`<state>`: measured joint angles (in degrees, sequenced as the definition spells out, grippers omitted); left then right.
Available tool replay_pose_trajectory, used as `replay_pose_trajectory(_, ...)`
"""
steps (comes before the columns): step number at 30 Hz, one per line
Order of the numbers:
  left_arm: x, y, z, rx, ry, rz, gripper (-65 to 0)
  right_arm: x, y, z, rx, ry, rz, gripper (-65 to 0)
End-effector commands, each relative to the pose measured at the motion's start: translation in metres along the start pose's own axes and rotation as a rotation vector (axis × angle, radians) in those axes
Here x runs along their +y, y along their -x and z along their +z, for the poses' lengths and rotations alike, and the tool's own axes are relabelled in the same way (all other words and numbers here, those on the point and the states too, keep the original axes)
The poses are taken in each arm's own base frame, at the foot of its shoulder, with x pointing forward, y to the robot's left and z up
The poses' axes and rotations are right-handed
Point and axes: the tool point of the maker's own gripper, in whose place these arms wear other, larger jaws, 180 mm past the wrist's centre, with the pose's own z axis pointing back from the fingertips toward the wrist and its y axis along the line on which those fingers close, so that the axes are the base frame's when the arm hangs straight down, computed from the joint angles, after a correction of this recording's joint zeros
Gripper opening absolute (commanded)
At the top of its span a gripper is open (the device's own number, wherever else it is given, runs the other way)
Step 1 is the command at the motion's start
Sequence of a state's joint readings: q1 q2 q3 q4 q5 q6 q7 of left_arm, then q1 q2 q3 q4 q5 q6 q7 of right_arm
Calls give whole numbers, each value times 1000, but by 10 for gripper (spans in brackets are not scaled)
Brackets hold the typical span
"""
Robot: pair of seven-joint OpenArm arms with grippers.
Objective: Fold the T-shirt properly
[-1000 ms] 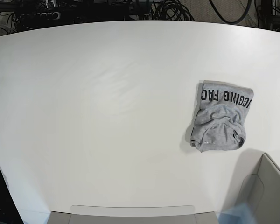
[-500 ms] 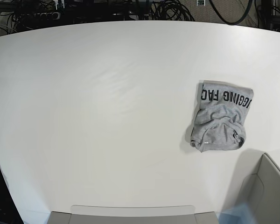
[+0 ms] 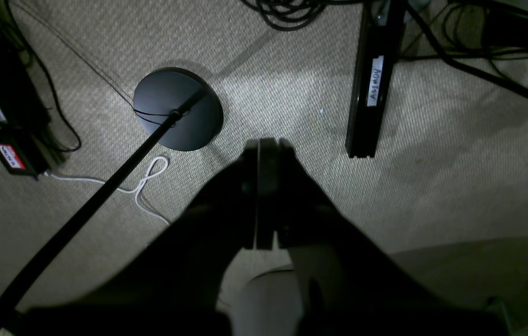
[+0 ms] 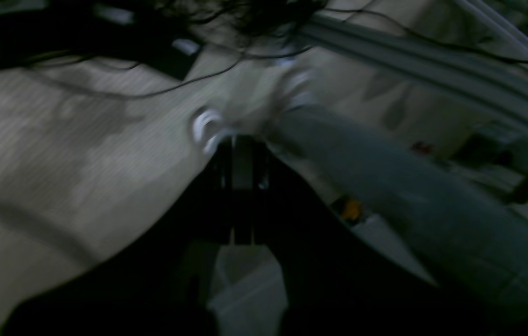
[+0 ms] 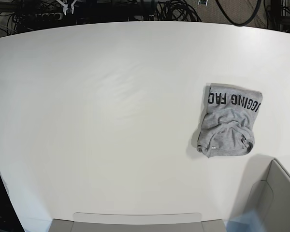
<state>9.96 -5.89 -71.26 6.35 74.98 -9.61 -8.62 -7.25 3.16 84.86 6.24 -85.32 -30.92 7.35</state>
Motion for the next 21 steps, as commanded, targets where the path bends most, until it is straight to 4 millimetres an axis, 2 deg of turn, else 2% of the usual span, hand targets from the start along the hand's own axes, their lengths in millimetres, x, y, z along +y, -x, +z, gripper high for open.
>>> replay_pose_trajectory(1,5,-7,-1,-13,-12,2,-650,-13,7,-2,13,42,2,-650)
replay_pose_trajectory(4,4,-12,-2,-19,-11,3,-650,1,5,3,11,18,-1,-650)
replay_pose_trajectory(7,3,-25,-3,-39,-11,6,-650,4,-5,4,-1,14,-12,-650)
replay_pose_trajectory(9,1,-27,-3,-42,-7,8,-650,7,-8,4,-5,10,-15,-650)
replay_pose_trajectory(13,-28,-29,-3,-44,35,19,-650,9,-17,5,-14,6,-25,-650)
replay_pose_trajectory(16,-52,-30,-2,-45,70,26,-650,10,-15,5,-11,5,-23,-650)
replay_pose_trajectory(21,-78,-31,0,-46,109,33,-650,12,-11,6,-5,1,-19,-650)
